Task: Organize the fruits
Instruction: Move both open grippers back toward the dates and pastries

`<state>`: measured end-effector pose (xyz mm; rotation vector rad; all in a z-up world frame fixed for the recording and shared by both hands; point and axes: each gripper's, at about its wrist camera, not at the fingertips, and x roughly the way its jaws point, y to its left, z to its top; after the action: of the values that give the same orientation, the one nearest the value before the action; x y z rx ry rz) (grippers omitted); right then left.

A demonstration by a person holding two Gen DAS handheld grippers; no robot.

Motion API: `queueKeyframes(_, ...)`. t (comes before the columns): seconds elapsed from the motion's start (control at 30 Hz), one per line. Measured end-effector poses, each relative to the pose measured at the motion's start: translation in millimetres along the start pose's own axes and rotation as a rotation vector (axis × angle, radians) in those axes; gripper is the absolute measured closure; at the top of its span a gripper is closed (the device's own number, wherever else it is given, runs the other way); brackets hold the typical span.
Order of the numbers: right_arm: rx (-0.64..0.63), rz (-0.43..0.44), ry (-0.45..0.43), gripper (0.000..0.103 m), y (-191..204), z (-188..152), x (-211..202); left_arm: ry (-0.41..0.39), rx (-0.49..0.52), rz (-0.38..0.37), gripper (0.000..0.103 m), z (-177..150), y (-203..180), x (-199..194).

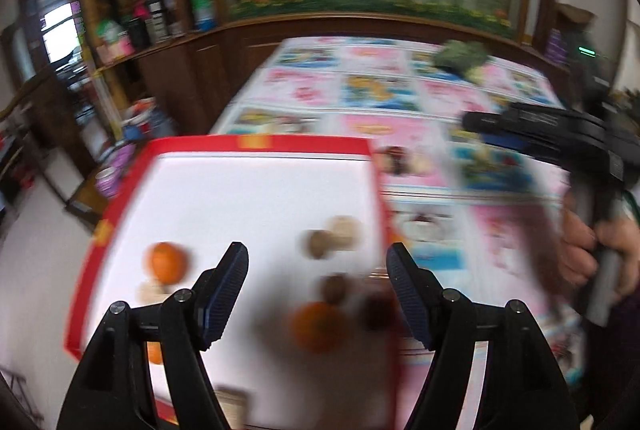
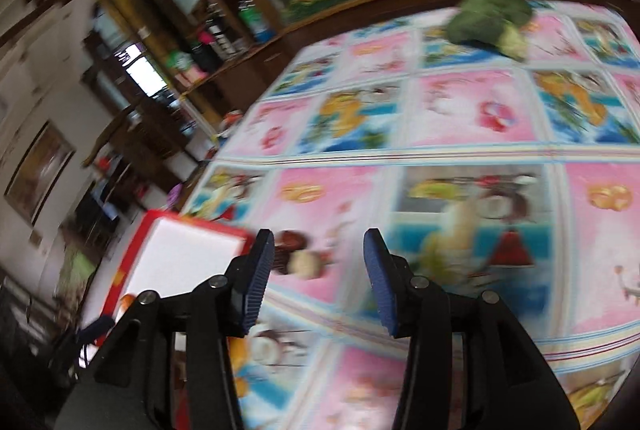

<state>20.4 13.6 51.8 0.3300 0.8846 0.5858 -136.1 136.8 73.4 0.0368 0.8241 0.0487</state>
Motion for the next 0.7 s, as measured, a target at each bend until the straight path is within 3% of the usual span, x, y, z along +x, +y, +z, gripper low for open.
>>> queueKeyframes(0.2,0.017,-0.015,0.035,0.054,-10.1,2.1,5.1,0.072,0.086,-0.124,0.031,-4.4,-49.2,21.3)
queueKeyframes(0.57,-0.234,-0.059,0.137,0.054,29.3,-22.3,35.2,0.153,0.068,-0.058,0.031,-16.9,-47.7,58.5)
queueKeyframes(0.7,-0.289,-0.076,0.146,0.054,36.7,-28.1,41.8,0.119,0.053,-0.030,0.031,-10.6,-34.7,57.3)
